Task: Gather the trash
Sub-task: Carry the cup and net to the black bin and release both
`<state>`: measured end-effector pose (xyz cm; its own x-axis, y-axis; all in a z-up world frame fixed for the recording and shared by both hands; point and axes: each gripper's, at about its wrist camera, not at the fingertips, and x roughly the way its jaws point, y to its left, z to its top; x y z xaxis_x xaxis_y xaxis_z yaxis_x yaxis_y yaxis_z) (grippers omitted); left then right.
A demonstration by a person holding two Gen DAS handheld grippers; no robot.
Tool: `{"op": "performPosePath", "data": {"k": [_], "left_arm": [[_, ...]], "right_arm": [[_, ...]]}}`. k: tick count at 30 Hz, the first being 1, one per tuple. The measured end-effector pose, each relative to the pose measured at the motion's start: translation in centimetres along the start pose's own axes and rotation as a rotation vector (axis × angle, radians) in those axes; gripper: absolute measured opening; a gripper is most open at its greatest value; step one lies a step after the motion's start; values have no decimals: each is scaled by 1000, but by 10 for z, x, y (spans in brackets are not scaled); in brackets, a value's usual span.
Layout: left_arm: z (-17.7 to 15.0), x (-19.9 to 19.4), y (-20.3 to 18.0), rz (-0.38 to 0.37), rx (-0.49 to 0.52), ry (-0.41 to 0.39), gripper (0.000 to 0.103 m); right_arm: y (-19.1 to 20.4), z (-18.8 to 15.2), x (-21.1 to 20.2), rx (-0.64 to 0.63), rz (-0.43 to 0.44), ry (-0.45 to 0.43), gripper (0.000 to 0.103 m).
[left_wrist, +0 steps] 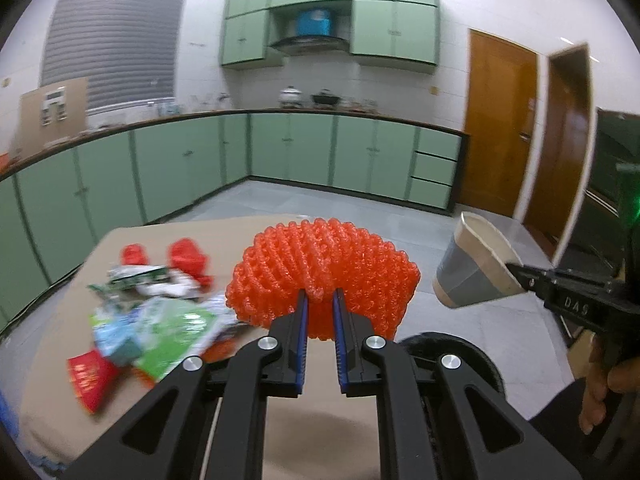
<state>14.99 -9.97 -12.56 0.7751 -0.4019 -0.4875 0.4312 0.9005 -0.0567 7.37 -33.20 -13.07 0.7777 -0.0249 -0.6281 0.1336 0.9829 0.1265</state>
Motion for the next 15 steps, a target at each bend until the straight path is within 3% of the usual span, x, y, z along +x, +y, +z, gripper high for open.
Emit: {"op": "performPosePath", "data": {"k": [8,15], "left_arm": [[-19,58,-80,-134,87,102,12],[-44,114,-138,-226,153,215,13]], "right_arm": [[-90,-44,18,137,-133,90,5],[-141,-73,70,235,-185,216,7]]}}
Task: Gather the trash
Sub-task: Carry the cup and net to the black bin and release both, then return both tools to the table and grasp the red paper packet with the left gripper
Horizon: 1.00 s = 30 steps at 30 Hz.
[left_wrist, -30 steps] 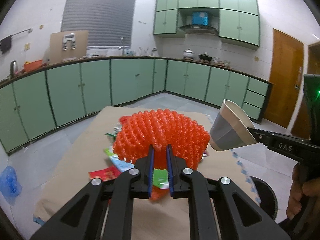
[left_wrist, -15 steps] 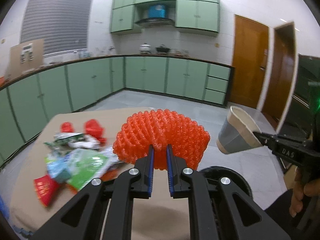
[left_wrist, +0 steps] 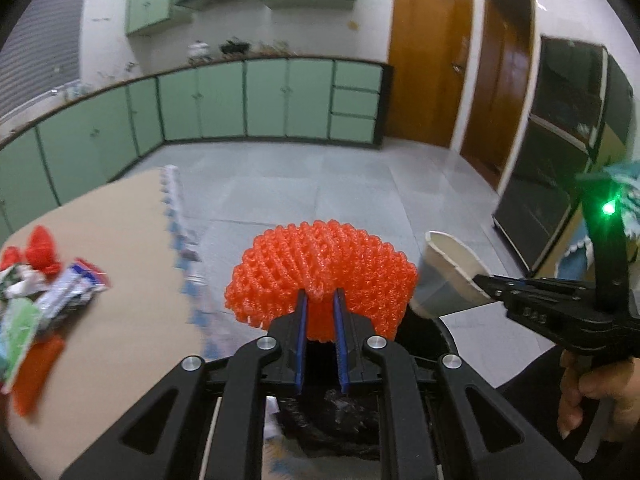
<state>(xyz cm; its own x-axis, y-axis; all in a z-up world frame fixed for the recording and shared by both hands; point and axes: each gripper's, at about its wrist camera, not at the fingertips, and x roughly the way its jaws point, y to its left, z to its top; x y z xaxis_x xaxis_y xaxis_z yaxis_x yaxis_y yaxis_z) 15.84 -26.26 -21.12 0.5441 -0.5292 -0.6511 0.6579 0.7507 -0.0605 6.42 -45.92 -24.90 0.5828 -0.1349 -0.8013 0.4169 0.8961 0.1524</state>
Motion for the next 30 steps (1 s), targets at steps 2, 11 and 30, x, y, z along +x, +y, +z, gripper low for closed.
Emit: {"op": "performPosePath", "data": {"k": [2,11,30], "left_arm": [[-3,18,-10,-15,12,27,15],[-10,64,-30,-21,30,92,34],[-37,-135,121,403,-181,-117,69]], "right_arm": [[-3,3,15,11,-11,23,10],[-22,10,35,50,-19,37,37],[139,14,-73,-248,261,-166,65]]}}
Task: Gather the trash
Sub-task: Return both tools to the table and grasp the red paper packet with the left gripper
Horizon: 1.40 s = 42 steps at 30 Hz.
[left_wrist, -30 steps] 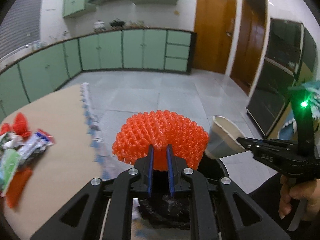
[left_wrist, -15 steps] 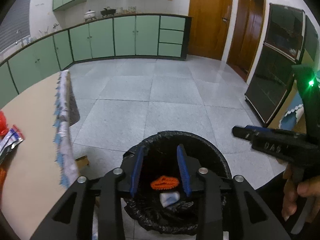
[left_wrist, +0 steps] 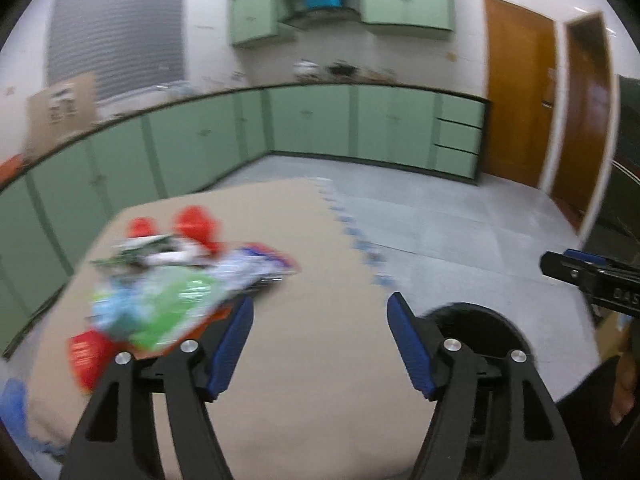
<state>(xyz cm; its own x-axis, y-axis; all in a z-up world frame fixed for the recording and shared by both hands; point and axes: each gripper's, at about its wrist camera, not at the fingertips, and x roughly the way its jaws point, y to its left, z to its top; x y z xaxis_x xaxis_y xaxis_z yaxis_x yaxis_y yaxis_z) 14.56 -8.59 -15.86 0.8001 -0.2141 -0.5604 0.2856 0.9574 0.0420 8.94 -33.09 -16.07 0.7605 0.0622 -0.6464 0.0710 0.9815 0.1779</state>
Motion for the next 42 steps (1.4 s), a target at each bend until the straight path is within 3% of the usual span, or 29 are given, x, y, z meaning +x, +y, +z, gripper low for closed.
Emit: {"op": "performPosePath", "data": {"k": [7,14,22,29,35,39,42], "left_arm": [[-26,-31,112,199,-128,-15,70],[-44,-44,166,277,-177,-26,70],[-75,-26,194,280,-225,24,71],[-90,-4,209,264,-253,61,70],[-97,17,214,238,-249,99,63],[-100,26,216,231,-246,115,50],[-102,26,221,221,-267,117,49]], "right_arm": [[87,8,16,-120,133,8,65],[152,15,32,-191,215,30,65],[201,12,48,-247,254,57,65],[220,10,60,-262,259,70,65],[231,8,72,-261,259,82,65],[238,6,78,-268,258,92,65],[244,2,83,-277,266,96,65]]}}
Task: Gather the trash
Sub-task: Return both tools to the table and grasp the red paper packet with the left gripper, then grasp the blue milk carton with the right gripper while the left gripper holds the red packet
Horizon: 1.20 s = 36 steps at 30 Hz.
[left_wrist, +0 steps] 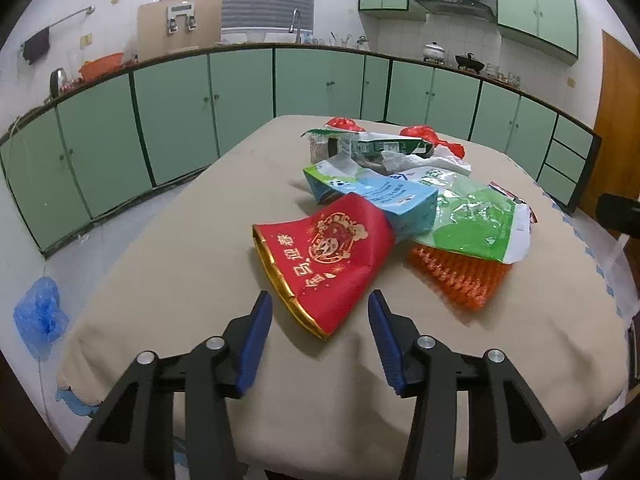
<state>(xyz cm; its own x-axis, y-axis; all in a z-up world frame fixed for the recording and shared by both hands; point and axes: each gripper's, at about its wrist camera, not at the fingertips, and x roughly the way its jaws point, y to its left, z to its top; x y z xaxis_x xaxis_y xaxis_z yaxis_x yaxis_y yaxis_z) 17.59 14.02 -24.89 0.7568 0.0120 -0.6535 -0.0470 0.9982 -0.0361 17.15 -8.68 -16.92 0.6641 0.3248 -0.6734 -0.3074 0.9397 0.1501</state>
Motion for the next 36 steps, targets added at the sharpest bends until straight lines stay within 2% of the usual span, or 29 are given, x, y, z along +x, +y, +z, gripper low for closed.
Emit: {"op": "performPosePath", "data": {"k": [7,18,20,22,27,28,36], "left_arm": [[-1,0,2,-5,-5,4,49],[-1,3,0,-6,0,12,49],[-1,5,-1,-10,-2,17,46],[-1,6,-1,-18,-2,23,34],[-1,-1,-1,-25,4,-10,30],[1,-5,-1,-20,10,-26,16],[4,-18,6,-15,-2,-58,9]], "right_arm": [[12,-7,19,-35,-1,9,65],[5,-17,37,-14,-13,32,65],[4,-18,38,-10,-13,35,65],[3,-18,39,-9,-13,36,65],[4,-19,39,-12,-8,36,65],[5,-18,40,-14,-7,35,65],[20,-12,44,-36,22,30,65]]}}
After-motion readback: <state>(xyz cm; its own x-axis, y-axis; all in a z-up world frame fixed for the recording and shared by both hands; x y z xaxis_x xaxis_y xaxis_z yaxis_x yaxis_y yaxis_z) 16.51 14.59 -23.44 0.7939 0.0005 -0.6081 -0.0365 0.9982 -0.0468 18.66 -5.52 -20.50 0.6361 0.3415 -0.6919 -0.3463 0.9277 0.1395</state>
